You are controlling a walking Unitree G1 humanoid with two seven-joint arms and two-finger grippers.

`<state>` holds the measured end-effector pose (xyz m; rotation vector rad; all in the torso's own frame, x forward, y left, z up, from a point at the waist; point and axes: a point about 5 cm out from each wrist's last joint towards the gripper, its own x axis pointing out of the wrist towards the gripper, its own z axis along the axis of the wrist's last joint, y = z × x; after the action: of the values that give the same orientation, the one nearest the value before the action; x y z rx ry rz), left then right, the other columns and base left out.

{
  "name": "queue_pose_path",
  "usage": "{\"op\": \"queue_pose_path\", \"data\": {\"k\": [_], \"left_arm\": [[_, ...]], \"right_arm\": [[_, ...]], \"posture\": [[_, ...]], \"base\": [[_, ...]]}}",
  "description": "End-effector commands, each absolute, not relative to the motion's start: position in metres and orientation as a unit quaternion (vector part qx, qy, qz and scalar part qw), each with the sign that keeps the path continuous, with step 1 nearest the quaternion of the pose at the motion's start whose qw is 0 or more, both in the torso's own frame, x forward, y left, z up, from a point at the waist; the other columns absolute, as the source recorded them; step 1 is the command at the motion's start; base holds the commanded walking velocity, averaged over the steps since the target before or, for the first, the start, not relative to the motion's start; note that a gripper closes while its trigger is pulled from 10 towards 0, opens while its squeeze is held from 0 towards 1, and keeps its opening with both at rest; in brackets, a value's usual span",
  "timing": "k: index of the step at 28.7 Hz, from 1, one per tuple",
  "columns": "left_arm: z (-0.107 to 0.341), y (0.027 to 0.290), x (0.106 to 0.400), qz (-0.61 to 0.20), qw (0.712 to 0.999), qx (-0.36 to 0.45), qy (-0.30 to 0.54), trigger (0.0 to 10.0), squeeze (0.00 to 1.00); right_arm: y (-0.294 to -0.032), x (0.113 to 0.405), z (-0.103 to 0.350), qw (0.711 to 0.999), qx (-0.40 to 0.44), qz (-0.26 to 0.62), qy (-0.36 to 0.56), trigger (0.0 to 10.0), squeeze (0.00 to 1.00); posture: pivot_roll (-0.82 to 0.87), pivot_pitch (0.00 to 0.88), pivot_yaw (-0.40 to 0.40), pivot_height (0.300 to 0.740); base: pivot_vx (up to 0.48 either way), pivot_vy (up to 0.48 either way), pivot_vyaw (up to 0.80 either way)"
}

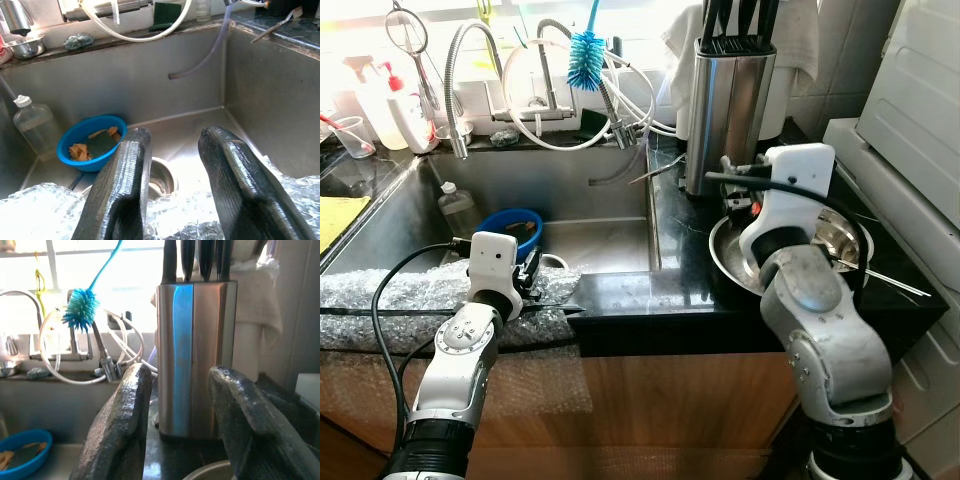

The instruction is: Kitchen organization

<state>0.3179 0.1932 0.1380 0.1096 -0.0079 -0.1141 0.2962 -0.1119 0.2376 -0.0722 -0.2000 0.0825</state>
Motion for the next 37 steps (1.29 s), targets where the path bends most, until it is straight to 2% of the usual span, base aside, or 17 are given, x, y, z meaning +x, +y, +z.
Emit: {"op": "queue_pose_path", "data": {"k": [1, 10, 12, 17, 37], "left_arm": [[0.127, 0.189, 0.318, -0.063, 0.996, 0.065, 0.022, 10.0, 0.0], [0.125, 0.193, 0.314, -0.054, 0.996, 0.062, 0.02, 10.0, 0.0], [0.124, 0.193, 0.314, -0.054, 0.996, 0.061, 0.02, 10.0, 0.0], [0.124, 0.188, 0.315, -0.059, 0.996, 0.059, 0.02, 10.0, 0.0], [0.125, 0.188, 0.316, -0.063, 0.996, 0.059, 0.018, 10.0, 0.0]], "right_arm": [[-0.111, 0.293, 0.234, 0.99, -0.068, 0.039, -0.116, 10.0, 0.0], [-0.113, 0.28, 0.207, 0.989, -0.086, 0.048, -0.108, 10.0, 0.0], [-0.113, 0.27, 0.197, 0.981, -0.13, 0.065, -0.129, 10.0, 0.0], [-0.119, 0.26, 0.185, 0.975, -0.158, 0.064, -0.143, 10.0, 0.0], [-0.149, 0.248, 0.151, 0.981, -0.172, 0.004, -0.093, 10.0, 0.0]], "posture": [[-0.07, 0.0, 0.052, 0.74], [-0.06, 0.0, 0.043, 0.74], [-0.07, 0.0, 0.043, 0.74], [-0.07, 0.0, 0.046, 0.74], [-0.08, 0.0, 0.048, 0.74]], "base": [[0.0, 0.0, 0.0], [0.0, 0.0, 0.0], [0.0, 0.0, 0.0], [0.0, 0.0, 0.0], [0.0, 0.0, 0.0]]}}
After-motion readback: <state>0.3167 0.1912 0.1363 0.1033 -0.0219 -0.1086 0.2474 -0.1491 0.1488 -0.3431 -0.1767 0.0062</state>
